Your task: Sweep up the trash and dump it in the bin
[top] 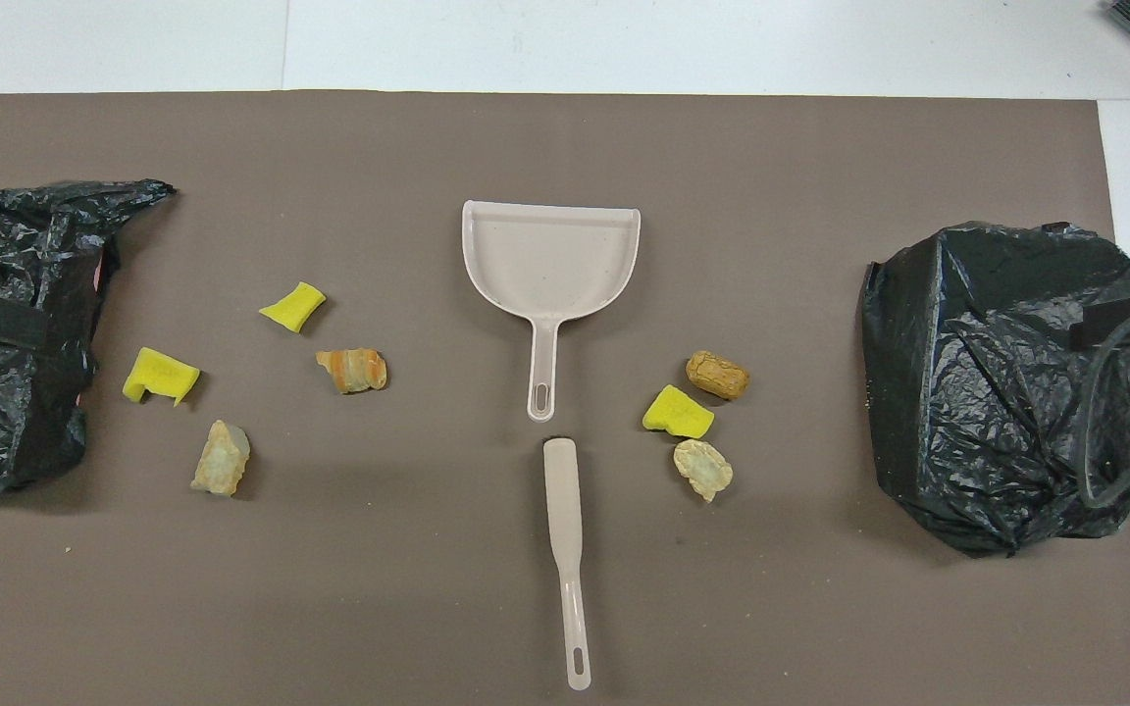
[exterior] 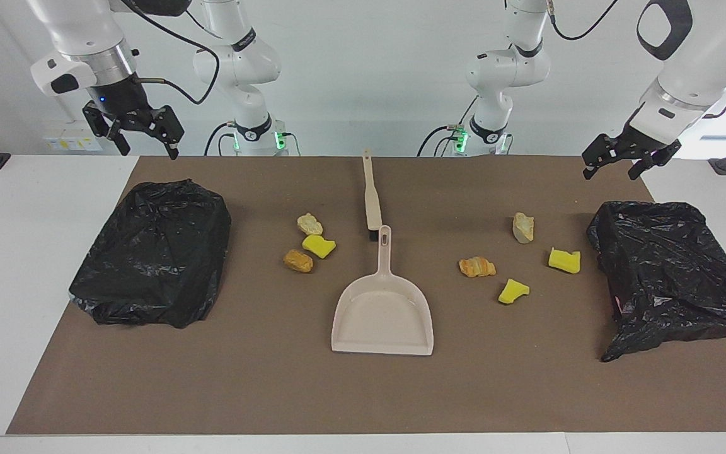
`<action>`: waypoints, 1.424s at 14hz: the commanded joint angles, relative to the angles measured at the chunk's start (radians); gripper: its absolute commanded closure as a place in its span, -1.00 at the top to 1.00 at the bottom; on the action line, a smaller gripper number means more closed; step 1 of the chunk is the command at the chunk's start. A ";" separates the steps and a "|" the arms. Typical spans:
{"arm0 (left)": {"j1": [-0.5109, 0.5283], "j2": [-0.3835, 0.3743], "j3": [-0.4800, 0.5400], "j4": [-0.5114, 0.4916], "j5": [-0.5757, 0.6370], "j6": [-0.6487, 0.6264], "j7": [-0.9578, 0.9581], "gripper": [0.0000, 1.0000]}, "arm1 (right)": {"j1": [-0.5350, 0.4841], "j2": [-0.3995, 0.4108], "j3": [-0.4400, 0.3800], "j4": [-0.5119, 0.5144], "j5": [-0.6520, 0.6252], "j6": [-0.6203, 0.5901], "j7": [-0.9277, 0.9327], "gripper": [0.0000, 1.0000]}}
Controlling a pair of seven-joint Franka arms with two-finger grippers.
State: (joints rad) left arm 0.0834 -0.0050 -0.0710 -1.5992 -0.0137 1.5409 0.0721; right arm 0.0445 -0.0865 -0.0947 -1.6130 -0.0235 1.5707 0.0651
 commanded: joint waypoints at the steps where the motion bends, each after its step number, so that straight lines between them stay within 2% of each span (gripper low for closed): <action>1: 0.004 -0.018 -0.003 -0.011 0.015 -0.002 0.008 1.00 | -0.014 -0.024 0.004 -0.024 0.010 -0.009 -0.024 1.00; 9: -0.001 -0.044 0.007 -0.007 0.015 -0.018 0.014 1.00 | -0.014 -0.026 0.004 -0.025 0.010 -0.015 -0.024 1.00; 12: -0.010 -0.075 -0.013 -0.008 0.006 -0.073 0.012 1.00 | -0.014 -0.026 0.004 -0.025 0.010 -0.020 -0.024 1.00; 15: -0.056 -0.098 -0.061 -0.034 0.001 -0.105 0.003 1.00 | -0.014 -0.029 0.004 -0.027 0.010 -0.021 -0.024 1.00; 18: -0.201 -0.160 -0.059 -0.122 -0.005 -0.099 -0.020 1.00 | -0.014 -0.030 0.004 -0.030 0.010 -0.021 -0.025 1.00; 20: -0.279 -0.168 -0.059 -0.171 -0.006 -0.070 -0.073 1.00 | -0.014 -0.030 0.004 -0.030 0.010 -0.021 -0.025 1.00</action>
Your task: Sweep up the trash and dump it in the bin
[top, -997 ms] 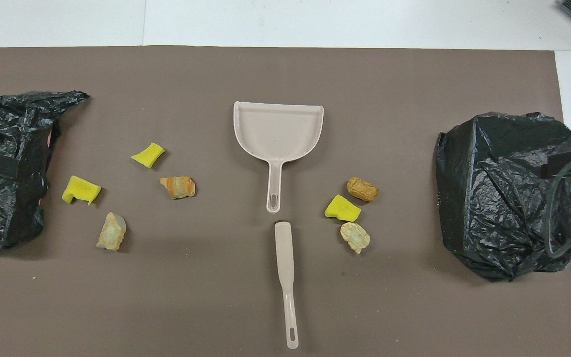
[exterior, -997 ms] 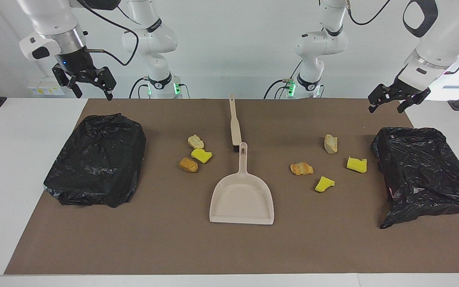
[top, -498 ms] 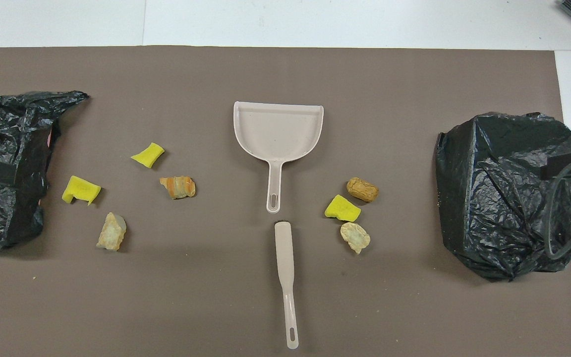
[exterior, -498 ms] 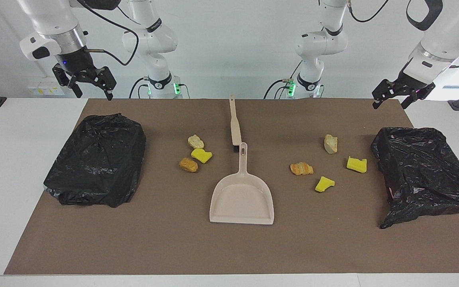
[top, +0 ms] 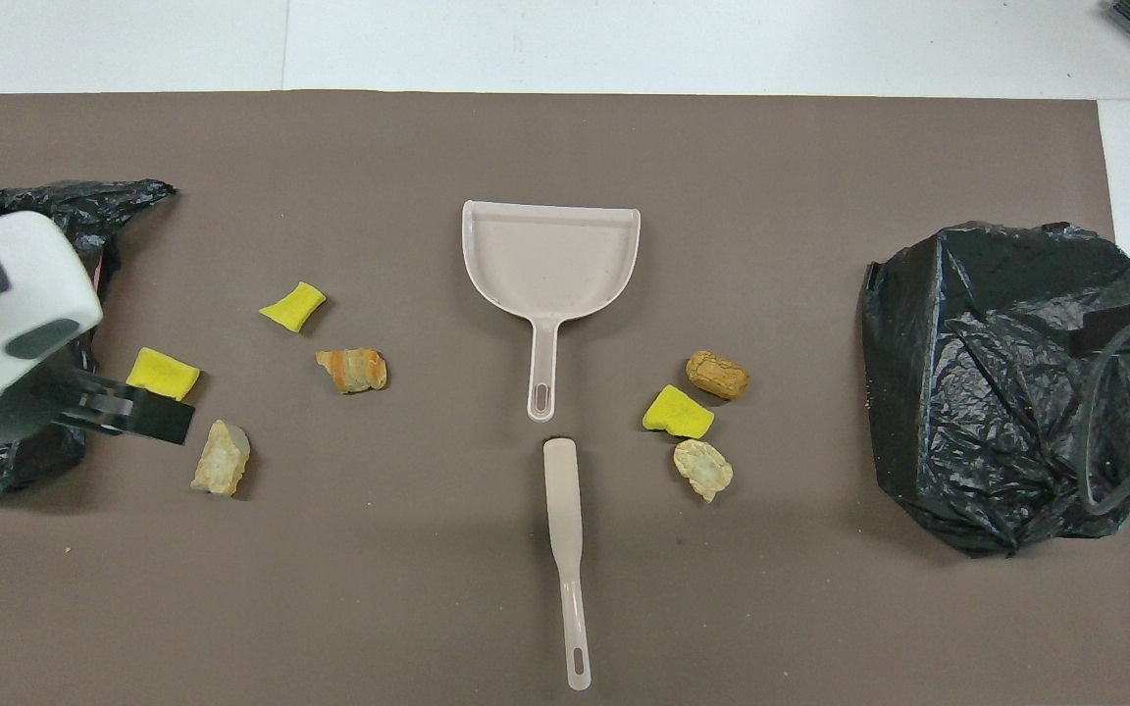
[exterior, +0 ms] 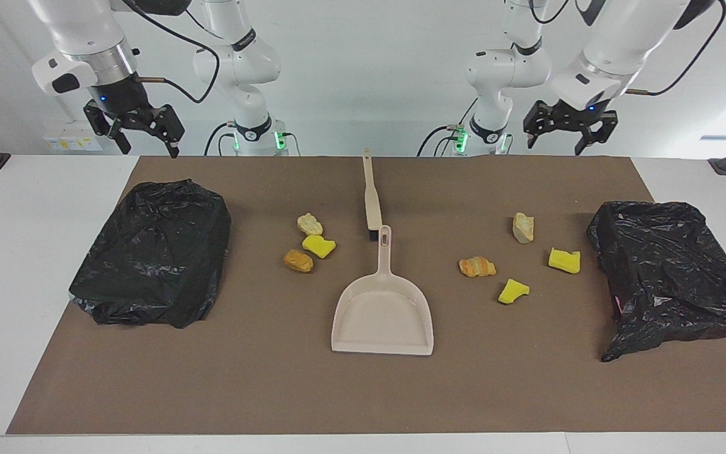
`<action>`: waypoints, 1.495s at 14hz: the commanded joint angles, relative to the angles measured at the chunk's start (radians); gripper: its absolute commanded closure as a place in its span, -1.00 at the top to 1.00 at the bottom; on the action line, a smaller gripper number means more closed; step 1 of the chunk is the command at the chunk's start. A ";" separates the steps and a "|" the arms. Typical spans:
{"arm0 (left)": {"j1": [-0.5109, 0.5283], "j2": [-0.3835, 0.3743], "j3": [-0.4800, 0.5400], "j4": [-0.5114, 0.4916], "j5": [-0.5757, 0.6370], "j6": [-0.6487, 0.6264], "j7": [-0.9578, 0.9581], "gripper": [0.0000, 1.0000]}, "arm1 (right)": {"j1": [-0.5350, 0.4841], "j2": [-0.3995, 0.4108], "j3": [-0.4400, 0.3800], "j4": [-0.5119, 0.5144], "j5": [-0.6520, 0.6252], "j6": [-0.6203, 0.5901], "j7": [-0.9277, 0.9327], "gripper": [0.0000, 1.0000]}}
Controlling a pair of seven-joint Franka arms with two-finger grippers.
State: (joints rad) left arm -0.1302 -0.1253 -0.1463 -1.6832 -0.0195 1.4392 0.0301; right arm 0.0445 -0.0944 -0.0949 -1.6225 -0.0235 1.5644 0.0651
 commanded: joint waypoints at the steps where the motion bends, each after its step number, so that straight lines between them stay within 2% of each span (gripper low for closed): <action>1: -0.100 -0.050 0.014 -0.111 -0.010 0.043 -0.056 1.00 | -0.014 -0.022 0.004 -0.020 0.010 -0.017 -0.025 1.00; 7: -0.392 -0.083 0.014 -0.344 -0.057 0.306 -0.396 1.00 | -0.014 -0.024 0.004 -0.022 0.011 -0.017 -0.024 1.00; 13: -0.672 -0.024 0.014 -0.548 -0.059 0.653 -0.709 1.00 | -0.014 -0.024 0.004 -0.022 0.011 -0.023 -0.024 1.00; 17: -0.775 0.048 0.016 -0.595 -0.056 0.782 -0.795 1.00 | -0.014 -0.024 0.004 -0.022 0.011 -0.023 -0.024 1.00; 21: -0.779 0.082 0.017 -0.619 -0.036 0.848 -0.799 1.00 | -0.014 -0.024 0.004 -0.022 0.011 -0.023 -0.024 1.00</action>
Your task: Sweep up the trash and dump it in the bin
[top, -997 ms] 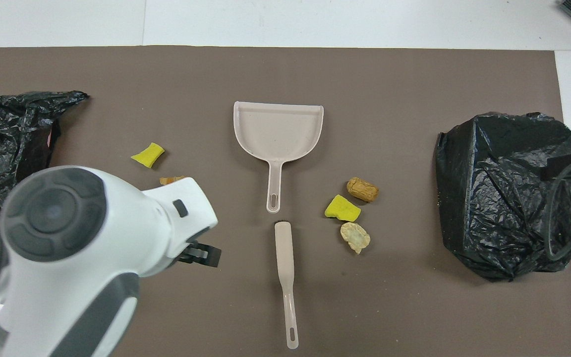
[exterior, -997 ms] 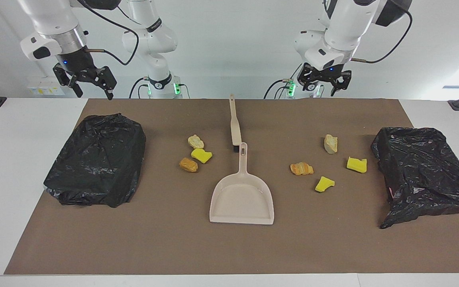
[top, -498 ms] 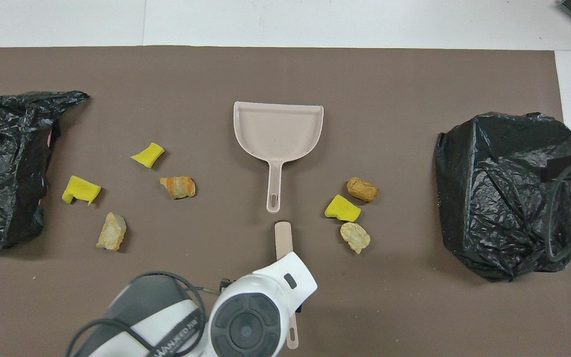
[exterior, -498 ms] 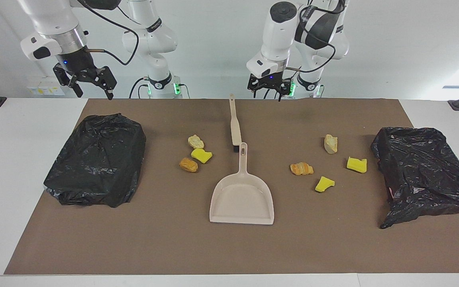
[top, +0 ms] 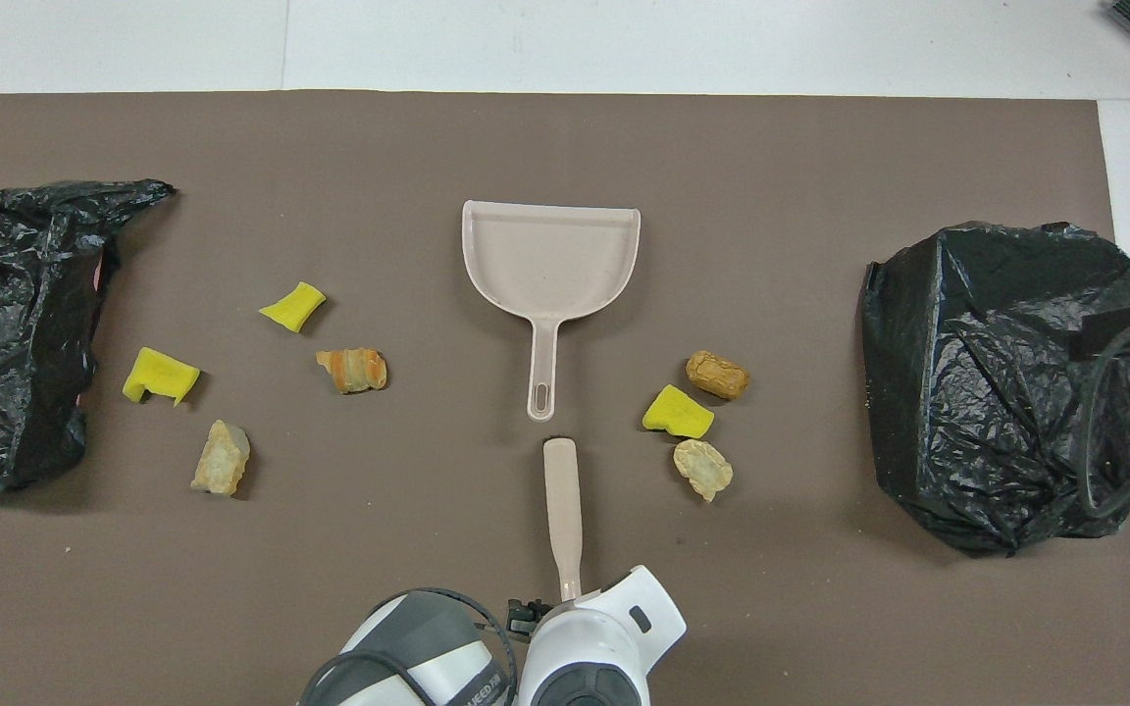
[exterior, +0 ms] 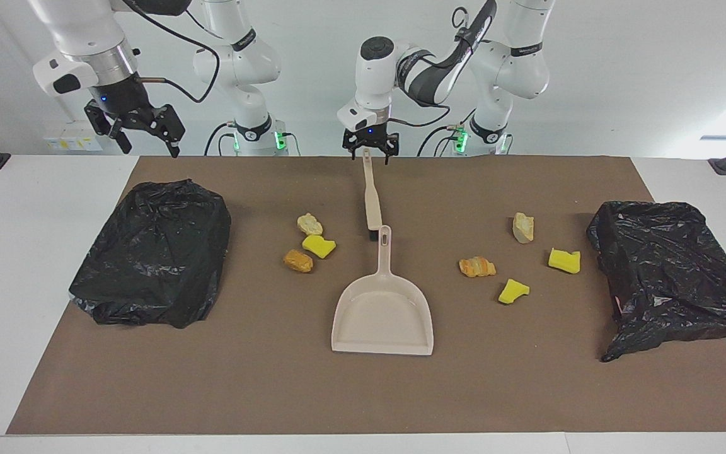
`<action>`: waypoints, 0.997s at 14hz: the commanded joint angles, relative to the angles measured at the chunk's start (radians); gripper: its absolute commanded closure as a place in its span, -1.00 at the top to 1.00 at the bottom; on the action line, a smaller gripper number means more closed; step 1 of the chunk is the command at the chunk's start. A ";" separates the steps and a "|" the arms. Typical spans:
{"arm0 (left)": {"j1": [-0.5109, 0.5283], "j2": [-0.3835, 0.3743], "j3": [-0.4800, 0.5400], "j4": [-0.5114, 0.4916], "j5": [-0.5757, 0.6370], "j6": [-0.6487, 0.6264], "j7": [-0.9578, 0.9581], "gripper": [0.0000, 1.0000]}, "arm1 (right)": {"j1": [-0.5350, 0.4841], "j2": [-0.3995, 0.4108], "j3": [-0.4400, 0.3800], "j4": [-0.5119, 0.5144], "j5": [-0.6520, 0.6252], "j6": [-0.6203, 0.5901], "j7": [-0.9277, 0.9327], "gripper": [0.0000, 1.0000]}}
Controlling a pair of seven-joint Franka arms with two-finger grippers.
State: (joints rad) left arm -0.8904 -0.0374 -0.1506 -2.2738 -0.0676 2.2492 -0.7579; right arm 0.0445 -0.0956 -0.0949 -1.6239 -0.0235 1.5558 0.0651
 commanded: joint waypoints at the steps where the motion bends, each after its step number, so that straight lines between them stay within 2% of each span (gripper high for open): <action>1: -0.019 0.005 0.022 -0.030 0.047 0.039 -0.012 1.00 | -0.014 -0.023 0.004 -0.021 0.011 -0.014 -0.024 1.00; 4: -0.021 0.034 0.022 -0.026 0.159 0.039 -0.079 1.00 | -0.014 -0.023 0.004 -0.021 0.011 -0.014 -0.024 1.00; 8: -0.032 0.056 0.019 -0.027 0.163 0.073 -0.133 1.00 | -0.014 -0.023 0.004 -0.021 0.011 -0.014 -0.024 1.00; 11: -0.032 0.065 0.019 -0.026 0.163 0.084 -0.147 0.09 | -0.014 -0.023 0.004 -0.021 0.011 -0.014 -0.024 1.00; 13: -0.029 0.065 0.019 -0.023 0.161 0.079 -0.152 -0.80 | -0.014 -0.023 0.004 -0.021 0.011 -0.014 -0.024 1.00; 14: -0.021 0.062 0.019 -0.023 0.161 0.073 -0.152 -1.00 | -0.014 -0.023 0.004 -0.021 0.011 -0.016 -0.024 1.00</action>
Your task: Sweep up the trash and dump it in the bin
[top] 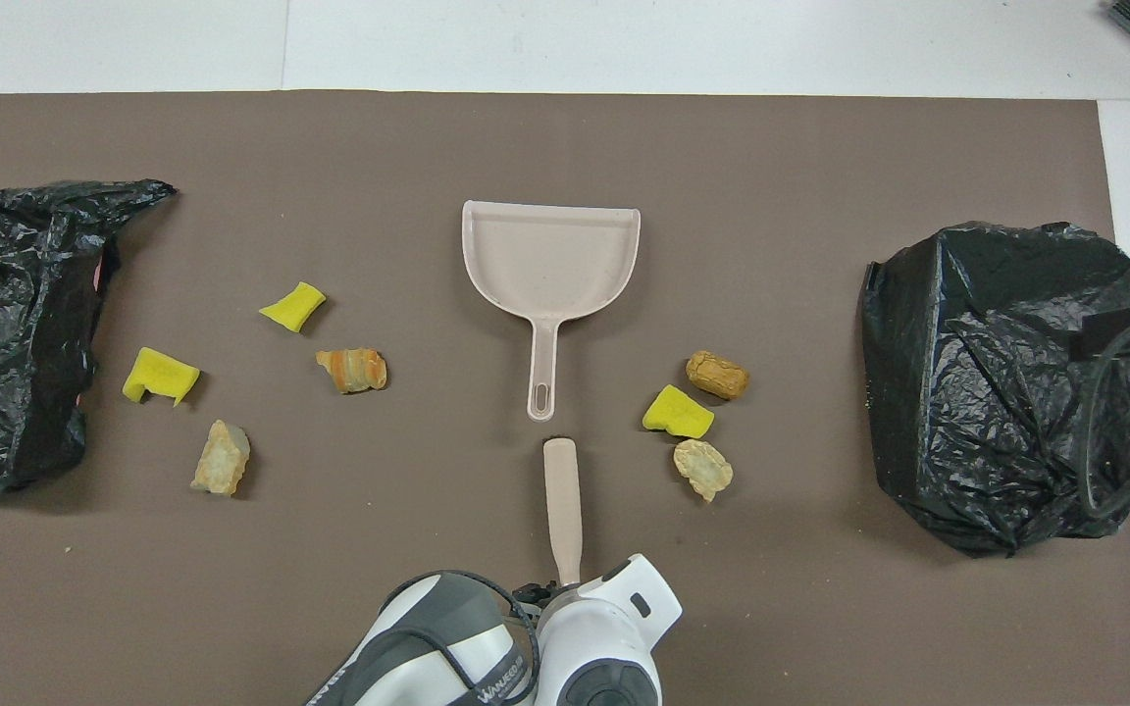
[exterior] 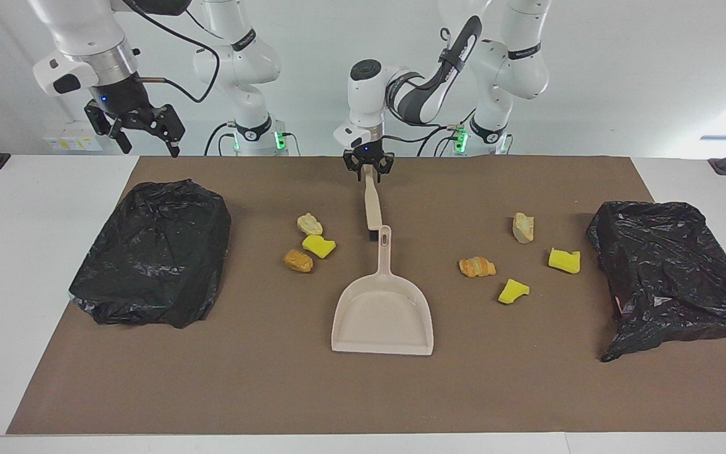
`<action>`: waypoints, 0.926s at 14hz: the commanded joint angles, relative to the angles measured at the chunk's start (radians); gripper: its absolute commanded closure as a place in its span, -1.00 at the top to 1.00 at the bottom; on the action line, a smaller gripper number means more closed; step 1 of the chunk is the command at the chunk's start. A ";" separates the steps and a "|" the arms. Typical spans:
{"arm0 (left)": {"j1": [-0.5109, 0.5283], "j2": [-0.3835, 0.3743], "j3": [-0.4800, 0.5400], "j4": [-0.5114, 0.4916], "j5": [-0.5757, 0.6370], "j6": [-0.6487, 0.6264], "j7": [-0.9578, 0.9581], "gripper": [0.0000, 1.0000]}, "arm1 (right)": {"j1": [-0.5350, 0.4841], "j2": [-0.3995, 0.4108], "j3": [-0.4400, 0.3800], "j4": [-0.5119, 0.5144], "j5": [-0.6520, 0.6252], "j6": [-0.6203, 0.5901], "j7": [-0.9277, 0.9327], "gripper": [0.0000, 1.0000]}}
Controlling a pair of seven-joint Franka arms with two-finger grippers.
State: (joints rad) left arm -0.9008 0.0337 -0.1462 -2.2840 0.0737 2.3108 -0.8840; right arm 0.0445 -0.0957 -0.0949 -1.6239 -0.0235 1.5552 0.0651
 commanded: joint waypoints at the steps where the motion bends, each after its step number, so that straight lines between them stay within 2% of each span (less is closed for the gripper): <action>1: -0.006 -0.020 0.014 -0.008 0.017 0.006 -0.026 -1.00 | -0.014 -0.022 0.004 -0.021 0.011 -0.015 -0.024 1.00; 3: 0.016 -0.058 0.017 -0.005 0.011 -0.022 -0.021 -1.00 | -0.014 -0.022 0.004 -0.021 0.011 -0.015 -0.025 1.00; 10: 0.135 -0.173 0.028 0.020 0.005 -0.303 -0.058 -1.00 | -0.005 -0.024 0.006 -0.025 0.019 -0.014 -0.018 1.00; 13: 0.135 -0.205 0.028 0.001 0.003 -0.323 -0.055 -1.00 | 0.001 -0.029 0.011 -0.028 0.020 -0.015 -0.014 1.00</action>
State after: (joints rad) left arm -0.7681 -0.1324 -0.1114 -2.2576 0.0737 2.0105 -0.9264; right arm 0.0472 -0.0960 -0.0872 -1.6259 -0.0212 1.5548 0.0651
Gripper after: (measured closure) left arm 0.740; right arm 0.000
